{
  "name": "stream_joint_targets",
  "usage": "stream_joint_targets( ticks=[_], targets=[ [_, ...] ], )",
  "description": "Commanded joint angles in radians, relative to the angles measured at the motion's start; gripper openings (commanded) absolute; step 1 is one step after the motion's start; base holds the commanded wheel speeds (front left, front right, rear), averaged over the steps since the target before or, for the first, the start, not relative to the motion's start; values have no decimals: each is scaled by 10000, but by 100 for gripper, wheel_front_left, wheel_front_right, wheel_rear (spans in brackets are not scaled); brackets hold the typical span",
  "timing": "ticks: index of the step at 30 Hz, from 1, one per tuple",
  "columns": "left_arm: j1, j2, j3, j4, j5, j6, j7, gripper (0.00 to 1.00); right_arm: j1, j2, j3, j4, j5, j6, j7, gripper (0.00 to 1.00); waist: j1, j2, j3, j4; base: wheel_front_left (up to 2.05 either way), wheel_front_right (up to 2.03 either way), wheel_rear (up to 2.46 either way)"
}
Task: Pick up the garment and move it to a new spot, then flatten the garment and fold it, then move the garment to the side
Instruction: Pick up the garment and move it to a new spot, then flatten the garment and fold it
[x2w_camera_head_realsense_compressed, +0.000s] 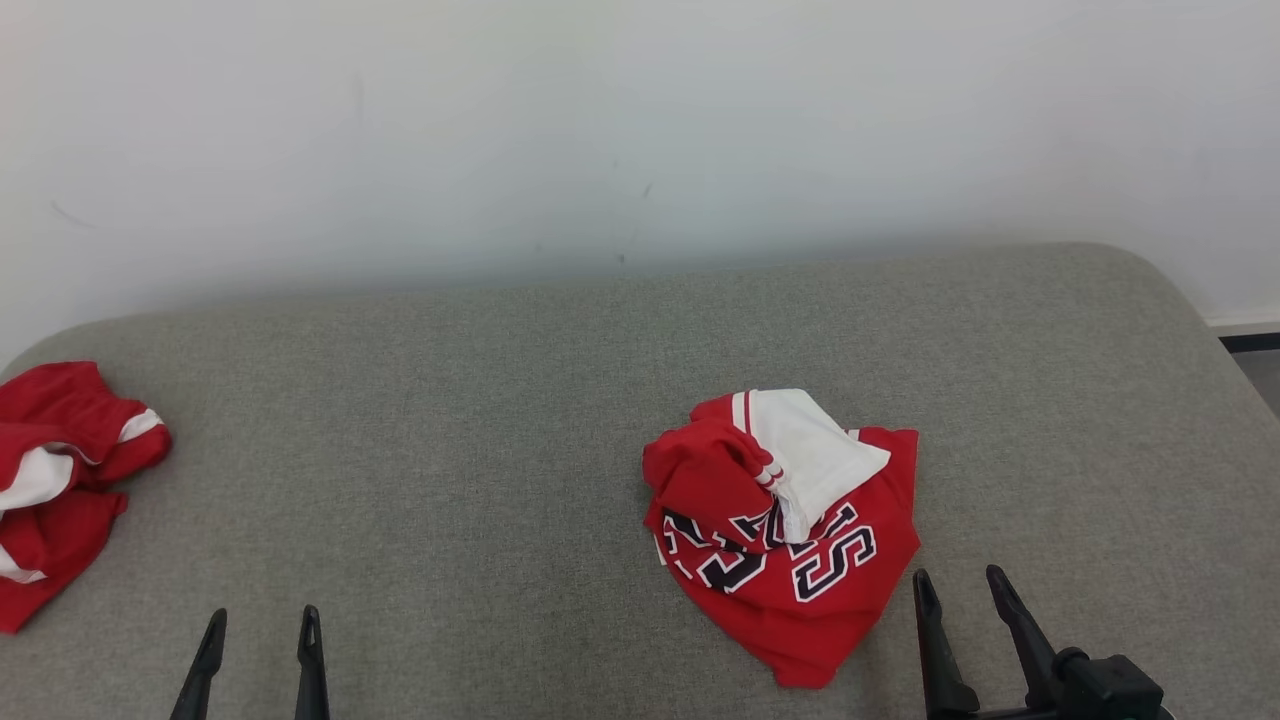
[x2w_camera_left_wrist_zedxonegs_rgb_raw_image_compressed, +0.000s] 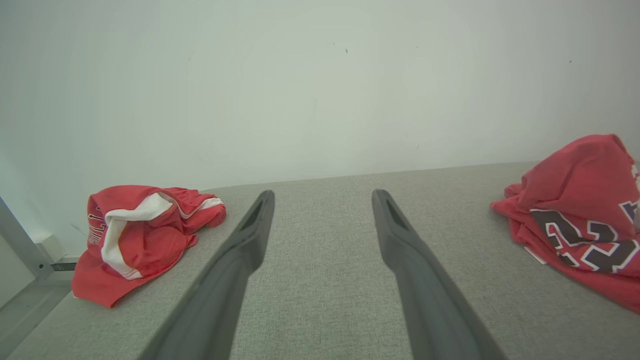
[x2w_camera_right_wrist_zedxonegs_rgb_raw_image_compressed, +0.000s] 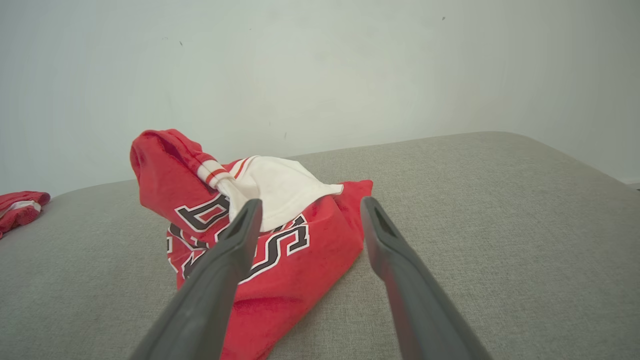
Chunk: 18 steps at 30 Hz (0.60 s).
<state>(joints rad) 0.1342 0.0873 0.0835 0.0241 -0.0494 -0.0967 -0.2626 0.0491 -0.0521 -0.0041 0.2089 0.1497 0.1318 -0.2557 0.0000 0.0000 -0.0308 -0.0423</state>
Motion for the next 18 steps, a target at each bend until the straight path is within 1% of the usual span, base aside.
stream_joint_targets(
  ticks=[1,15,18],
  targets=[
    [-60,-38,30,14,65,-12,-33,100,-33,-2,4,-5,-31,-22,-4,100,0,0,6,4,0,0,0],
    [-120,-104,104,51,115,-78,-33,100,38,-12,-34,-37,-18,-22,5,100,0,0,-8,36,0,0,0],
    [-259,-132,121,37,134,4,-33,100,30,-8,-36,-58,-14,-22,18,100,0,0,10,57,0,0,0]
  ],
)
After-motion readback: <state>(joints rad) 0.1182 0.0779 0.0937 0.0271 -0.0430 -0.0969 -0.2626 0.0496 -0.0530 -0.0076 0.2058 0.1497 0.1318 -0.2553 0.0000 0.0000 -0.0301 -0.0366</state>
